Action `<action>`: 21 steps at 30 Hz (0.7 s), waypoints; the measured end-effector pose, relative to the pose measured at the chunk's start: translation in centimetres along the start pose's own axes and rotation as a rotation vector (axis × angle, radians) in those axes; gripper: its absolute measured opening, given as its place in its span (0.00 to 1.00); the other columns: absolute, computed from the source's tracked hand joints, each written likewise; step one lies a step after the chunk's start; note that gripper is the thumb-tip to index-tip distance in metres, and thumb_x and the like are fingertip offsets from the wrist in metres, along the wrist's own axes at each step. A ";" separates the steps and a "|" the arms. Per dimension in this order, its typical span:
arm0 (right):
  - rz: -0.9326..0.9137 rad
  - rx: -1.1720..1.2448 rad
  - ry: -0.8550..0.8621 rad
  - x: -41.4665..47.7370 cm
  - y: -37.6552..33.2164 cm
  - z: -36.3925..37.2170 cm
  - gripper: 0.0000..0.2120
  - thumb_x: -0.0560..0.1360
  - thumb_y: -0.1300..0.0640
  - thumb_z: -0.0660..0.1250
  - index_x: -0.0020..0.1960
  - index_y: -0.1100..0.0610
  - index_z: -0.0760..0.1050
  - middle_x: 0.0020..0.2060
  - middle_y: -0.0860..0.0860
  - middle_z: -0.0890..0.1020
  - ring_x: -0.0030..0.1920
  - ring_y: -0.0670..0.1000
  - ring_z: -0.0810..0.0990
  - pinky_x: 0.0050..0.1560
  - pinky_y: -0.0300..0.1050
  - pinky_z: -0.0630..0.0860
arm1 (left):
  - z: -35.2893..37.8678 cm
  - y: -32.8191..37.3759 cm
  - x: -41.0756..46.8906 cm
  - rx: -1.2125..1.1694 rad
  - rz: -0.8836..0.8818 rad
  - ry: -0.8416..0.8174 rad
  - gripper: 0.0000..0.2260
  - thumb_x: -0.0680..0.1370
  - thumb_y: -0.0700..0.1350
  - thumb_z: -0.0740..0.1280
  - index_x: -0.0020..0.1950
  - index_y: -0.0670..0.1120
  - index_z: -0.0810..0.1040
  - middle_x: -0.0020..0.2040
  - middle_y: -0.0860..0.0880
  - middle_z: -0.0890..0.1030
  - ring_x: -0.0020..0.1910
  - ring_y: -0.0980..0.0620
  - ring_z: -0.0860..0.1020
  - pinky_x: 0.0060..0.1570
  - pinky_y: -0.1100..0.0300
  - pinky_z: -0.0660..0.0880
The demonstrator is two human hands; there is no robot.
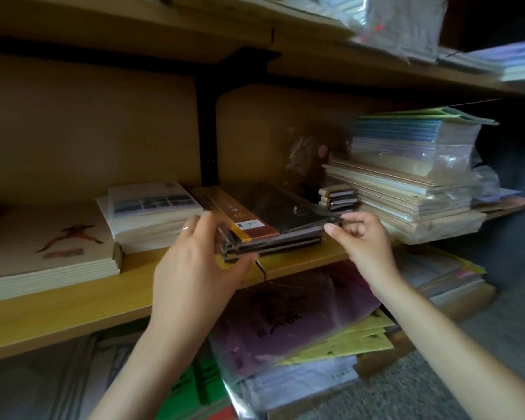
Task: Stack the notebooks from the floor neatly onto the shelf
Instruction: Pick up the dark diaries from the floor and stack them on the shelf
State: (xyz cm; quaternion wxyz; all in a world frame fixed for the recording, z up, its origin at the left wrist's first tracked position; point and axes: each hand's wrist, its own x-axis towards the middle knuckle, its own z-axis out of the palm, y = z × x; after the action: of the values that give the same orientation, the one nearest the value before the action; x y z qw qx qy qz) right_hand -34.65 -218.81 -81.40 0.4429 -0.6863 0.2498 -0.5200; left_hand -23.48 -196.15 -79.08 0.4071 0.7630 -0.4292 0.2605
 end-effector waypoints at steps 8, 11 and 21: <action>-0.172 -0.439 0.068 0.1 -0.4 2.1 0.11 0.72 0.51 0.71 0.48 0.52 0.71 0.32 0.43 0.69 0.32 0.40 0.68 0.30 0.37 0.63 | 3.2 -1.6 1.5 0.073 0.109 0.041 0.06 0.72 0.38 0.70 0.44 0.49 0.83 0.48 0.53 0.81 0.45 0.50 0.78 0.32 0.61 0.71; -0.280 -0.511 0.014 0.1 -0.2 3.0 0.08 0.75 0.57 0.67 0.53 0.53 0.73 0.36 0.43 0.69 0.37 0.46 0.72 0.32 0.34 0.65 | 3.7 -2.1 1.5 0.082 0.076 0.039 0.06 0.74 0.41 0.69 0.48 0.50 0.82 0.52 0.53 0.81 0.47 0.50 0.79 0.35 0.57 0.77; -0.289 -0.353 -0.149 -0.2 1.4 2.6 0.21 0.75 0.65 0.65 0.66 0.53 0.70 0.47 0.42 0.68 0.46 0.34 0.69 0.45 0.22 0.66 | 4.4 -2.6 1.4 0.086 0.046 0.031 0.08 0.73 0.39 0.71 0.49 0.48 0.78 0.57 0.50 0.80 0.45 0.46 0.81 0.34 0.58 0.76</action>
State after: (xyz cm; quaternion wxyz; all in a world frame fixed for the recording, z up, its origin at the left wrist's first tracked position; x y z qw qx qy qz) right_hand -32.10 -218.38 -82.89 0.2543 -0.8181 0.2026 -0.4743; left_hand -20.28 -199.70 -81.41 0.3745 0.7655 -0.4288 0.2996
